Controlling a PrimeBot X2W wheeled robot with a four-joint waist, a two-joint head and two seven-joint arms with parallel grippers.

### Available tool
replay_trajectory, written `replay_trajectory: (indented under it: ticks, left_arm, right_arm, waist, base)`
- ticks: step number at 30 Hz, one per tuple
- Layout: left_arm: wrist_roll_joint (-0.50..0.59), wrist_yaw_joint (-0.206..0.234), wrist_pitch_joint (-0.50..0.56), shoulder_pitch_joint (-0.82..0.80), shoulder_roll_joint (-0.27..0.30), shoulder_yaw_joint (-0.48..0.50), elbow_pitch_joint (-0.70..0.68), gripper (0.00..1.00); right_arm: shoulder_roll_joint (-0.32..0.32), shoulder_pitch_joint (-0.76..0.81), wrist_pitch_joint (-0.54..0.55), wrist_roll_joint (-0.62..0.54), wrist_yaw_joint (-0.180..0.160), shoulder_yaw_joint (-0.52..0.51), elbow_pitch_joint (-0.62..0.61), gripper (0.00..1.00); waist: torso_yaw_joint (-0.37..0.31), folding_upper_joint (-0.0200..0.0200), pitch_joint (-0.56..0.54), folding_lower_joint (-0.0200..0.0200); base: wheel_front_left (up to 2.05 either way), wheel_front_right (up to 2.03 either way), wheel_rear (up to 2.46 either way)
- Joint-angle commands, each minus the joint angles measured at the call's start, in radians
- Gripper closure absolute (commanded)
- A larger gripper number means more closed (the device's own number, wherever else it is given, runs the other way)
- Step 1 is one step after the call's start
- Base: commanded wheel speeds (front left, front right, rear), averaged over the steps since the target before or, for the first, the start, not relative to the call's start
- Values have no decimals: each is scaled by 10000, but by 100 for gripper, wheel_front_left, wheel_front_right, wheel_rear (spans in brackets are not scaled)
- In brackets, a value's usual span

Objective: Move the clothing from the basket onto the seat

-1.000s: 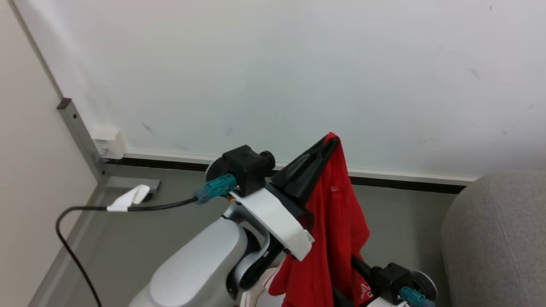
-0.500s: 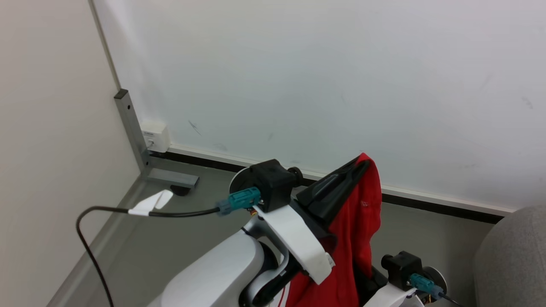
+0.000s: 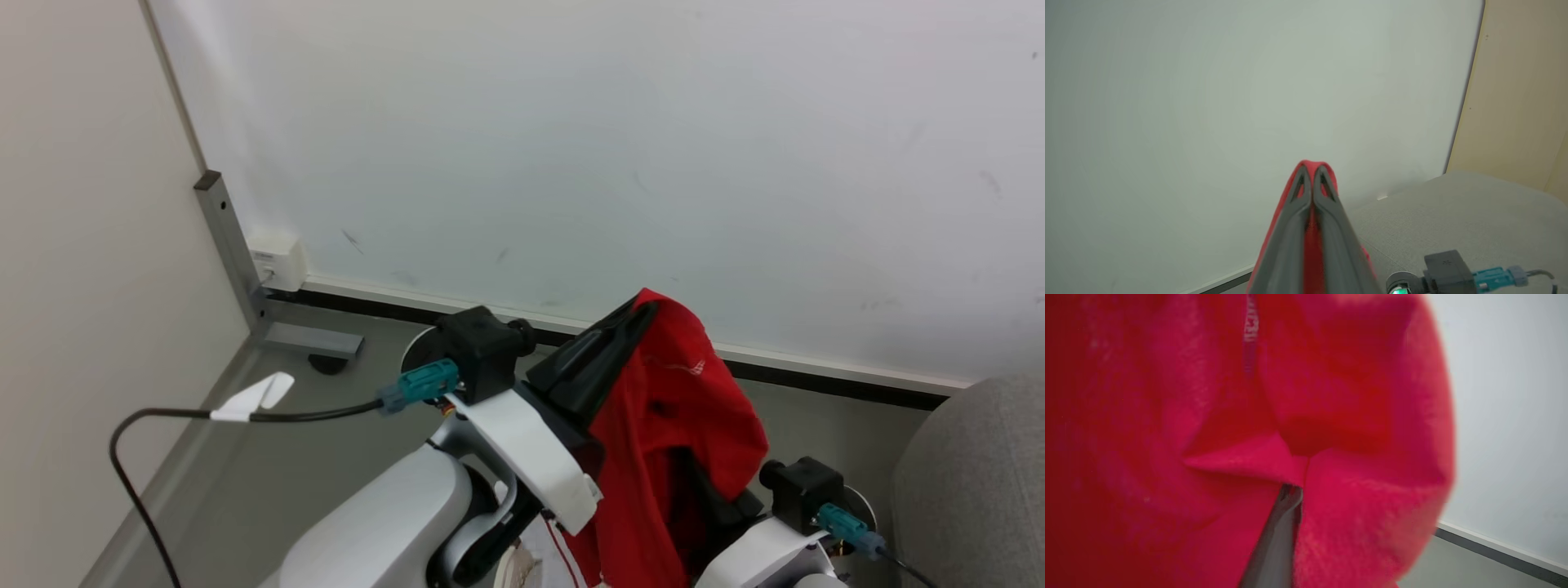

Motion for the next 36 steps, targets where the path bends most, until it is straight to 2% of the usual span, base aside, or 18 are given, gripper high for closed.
replay_trajectory:
  ticks: [1, 10, 20, 21, 22, 36]
  left_arm:
    - [-85, 50, -143, 286, 162, 34, -9, 100]
    - [75, 33, -234, 1243, 506, -505, 187, 100]
    - [193, -233, -746, 1768, 439, -984, 435, 100]
    - [186, -302, -849, 1764, 383, -1013, 400, 57]
    - [250, -387, -948, 1719, 366, -1043, 350, 0]
    - [944, -594, -1366, 1365, 569, -1365, 266, 0]
  right_arm:
    - [-31, 198, -37, -71, -21, -287, -217, 100]
    - [-28, 819, -36, -377, -21, -2250, -1348, 100]
    - [-115, 810, -37, -921, -21, -3805, -2676, 100]
    - [-144, 807, -34, -966, -21, -3894, -2770, 100]
    - [-193, 796, -6, -1013, -21, -3961, -2871, 100]
    - [-517, 899, 685, -1525, -21, -4745, -4429, 100]
  waist:
    - [-119, 0, 23, -1]
    - [-414, 0, 174, -1]
    - [-1584, 0, 562, -1]
    - [-1737, 0, 602, -1]
    - [-1887, 0, 641, -1]
    - [-4498, 0, 1343, -1]
  base:
    - [0, 0, 0]
    - [0, 0, 0]
    - [0, 0, 0]
    - [0, 0, 0]
    - [0, 0, 0]
    - [0, 0, 0]
